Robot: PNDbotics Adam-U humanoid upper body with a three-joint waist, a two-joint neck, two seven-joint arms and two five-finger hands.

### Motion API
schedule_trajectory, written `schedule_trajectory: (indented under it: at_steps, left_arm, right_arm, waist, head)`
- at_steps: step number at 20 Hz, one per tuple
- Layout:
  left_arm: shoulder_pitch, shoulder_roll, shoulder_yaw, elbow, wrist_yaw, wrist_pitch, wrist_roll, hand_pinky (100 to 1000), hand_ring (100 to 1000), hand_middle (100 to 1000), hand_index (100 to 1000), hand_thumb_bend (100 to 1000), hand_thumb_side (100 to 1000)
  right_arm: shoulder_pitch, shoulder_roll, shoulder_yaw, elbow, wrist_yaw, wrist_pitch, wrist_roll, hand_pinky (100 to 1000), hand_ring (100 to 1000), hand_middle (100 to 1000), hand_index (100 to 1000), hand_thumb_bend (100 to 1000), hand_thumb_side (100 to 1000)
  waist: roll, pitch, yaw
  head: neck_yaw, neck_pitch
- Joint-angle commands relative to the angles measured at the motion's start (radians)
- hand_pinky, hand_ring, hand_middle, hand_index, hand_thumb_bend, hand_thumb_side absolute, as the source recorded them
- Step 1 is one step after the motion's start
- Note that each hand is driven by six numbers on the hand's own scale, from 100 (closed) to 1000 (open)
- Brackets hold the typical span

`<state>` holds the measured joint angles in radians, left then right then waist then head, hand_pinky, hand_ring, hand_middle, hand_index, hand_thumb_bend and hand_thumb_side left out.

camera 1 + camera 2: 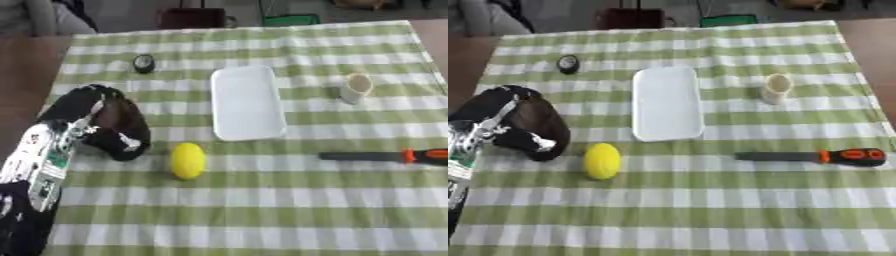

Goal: Pick up objects on the table and place them in the box.

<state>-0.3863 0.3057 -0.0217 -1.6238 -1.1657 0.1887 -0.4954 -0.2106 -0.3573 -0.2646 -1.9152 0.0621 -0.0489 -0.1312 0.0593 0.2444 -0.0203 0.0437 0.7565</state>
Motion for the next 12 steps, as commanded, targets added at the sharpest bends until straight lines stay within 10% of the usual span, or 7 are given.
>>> schedule_trajectory:
  at_steps: [1, 12]
  left_arm:
    - [-0.014, 0.005, -0.004, 0.004, 0.016, 0.011, 0.036, 389, 476, 630, 817, 415, 328]
    - [-0.127, 0.059, -0.024, -0.077, 0.155, -0.043, -0.043, 391, 477, 626, 821, 367, 348]
  right_arm:
    - [-0.009, -0.022, -0.009, -0.017, 0.006, 0.000, 0.000, 579, 667, 719, 820, 447, 728]
    - [-0.005, -0.021, -0.009, -0.011, 0.005, 0.001, -0.001, 578, 666, 718, 820, 447, 731]
  waist:
    - [-0.007, -0.017, -0.002]
    - [-0.008, -0.031, -0.008]
  head:
    - [0.005, -0.002]
    - [0.010, 0.004]
